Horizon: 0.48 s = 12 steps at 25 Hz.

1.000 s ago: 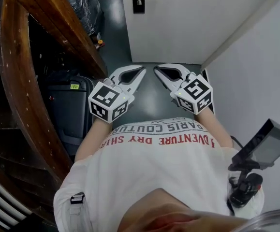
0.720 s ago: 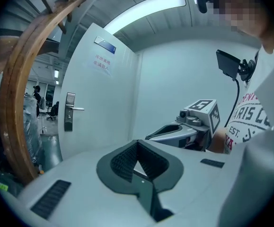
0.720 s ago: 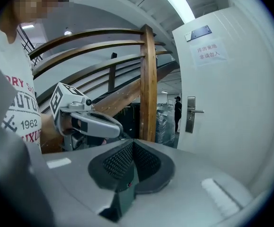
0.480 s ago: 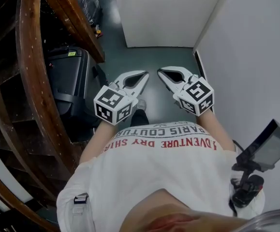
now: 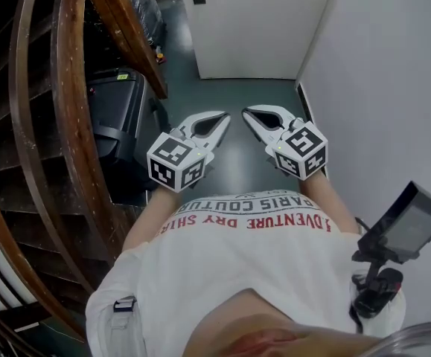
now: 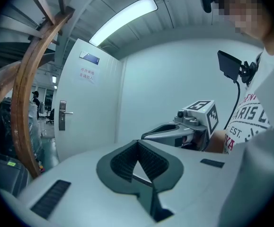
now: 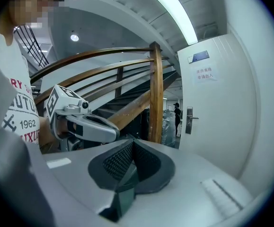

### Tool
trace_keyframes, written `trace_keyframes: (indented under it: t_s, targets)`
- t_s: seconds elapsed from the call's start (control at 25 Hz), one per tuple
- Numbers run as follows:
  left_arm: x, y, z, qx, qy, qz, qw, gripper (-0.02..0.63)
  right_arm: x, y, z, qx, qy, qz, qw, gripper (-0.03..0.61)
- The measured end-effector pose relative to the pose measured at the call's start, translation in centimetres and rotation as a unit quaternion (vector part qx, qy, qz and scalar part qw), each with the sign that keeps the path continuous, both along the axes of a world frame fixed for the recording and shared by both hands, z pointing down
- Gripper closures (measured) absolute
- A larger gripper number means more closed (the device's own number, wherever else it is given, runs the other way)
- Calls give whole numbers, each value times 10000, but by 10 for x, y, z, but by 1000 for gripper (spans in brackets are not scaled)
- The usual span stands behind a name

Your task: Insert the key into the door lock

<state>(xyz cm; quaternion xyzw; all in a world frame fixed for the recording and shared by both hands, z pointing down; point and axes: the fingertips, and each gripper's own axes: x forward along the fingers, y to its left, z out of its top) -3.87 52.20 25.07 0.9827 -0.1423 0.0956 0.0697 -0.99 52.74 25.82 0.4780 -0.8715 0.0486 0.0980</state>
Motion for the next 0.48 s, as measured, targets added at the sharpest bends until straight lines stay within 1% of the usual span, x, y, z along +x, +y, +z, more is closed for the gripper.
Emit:
trace_keyframes:
  t_s: [0.24,0.48]
  targets:
    - [-7,-5,-7,-6,59,-84,9999,614,-3,-5,-11,115,-79,-47,9999,577]
    - [-10,-5,-13,65,20,-144,9999,614,-14,-5,-18,243,27,-163,9996,577]
